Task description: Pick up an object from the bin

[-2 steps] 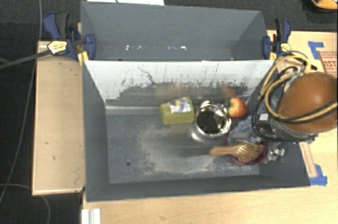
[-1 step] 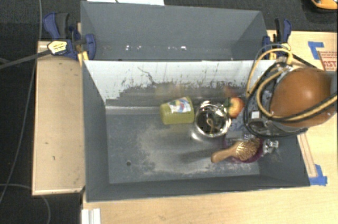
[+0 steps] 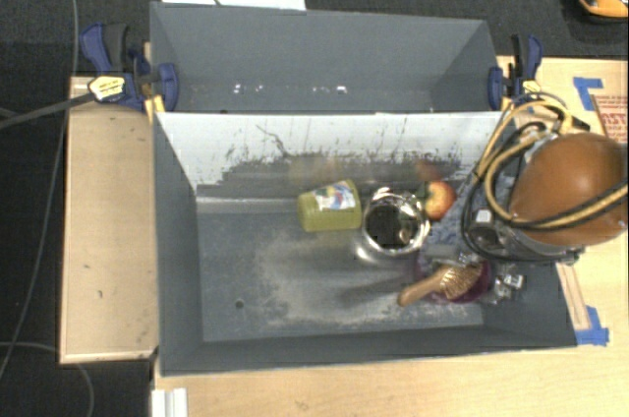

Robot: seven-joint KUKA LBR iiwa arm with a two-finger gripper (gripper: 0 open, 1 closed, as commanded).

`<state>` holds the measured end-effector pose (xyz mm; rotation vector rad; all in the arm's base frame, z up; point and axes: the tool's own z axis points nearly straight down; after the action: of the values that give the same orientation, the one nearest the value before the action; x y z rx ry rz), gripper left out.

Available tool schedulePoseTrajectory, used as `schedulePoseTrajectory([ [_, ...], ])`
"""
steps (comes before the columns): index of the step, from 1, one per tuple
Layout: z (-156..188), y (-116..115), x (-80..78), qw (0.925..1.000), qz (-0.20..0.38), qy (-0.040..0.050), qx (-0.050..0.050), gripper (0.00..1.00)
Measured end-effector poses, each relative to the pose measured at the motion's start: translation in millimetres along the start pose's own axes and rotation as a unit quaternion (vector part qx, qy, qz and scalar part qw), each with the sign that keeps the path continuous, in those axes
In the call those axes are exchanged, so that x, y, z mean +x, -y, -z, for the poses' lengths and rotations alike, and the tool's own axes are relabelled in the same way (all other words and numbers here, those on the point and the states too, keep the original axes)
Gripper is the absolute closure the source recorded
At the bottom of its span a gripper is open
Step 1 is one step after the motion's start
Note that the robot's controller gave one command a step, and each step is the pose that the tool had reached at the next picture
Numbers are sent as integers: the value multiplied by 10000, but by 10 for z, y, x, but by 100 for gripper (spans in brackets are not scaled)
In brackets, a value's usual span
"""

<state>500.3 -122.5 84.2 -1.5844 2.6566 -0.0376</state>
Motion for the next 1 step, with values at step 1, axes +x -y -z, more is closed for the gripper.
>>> schedulePoseTrajectory([
  [1, 499, 95, -174, 9973, 731, 8, 16, 100],
])
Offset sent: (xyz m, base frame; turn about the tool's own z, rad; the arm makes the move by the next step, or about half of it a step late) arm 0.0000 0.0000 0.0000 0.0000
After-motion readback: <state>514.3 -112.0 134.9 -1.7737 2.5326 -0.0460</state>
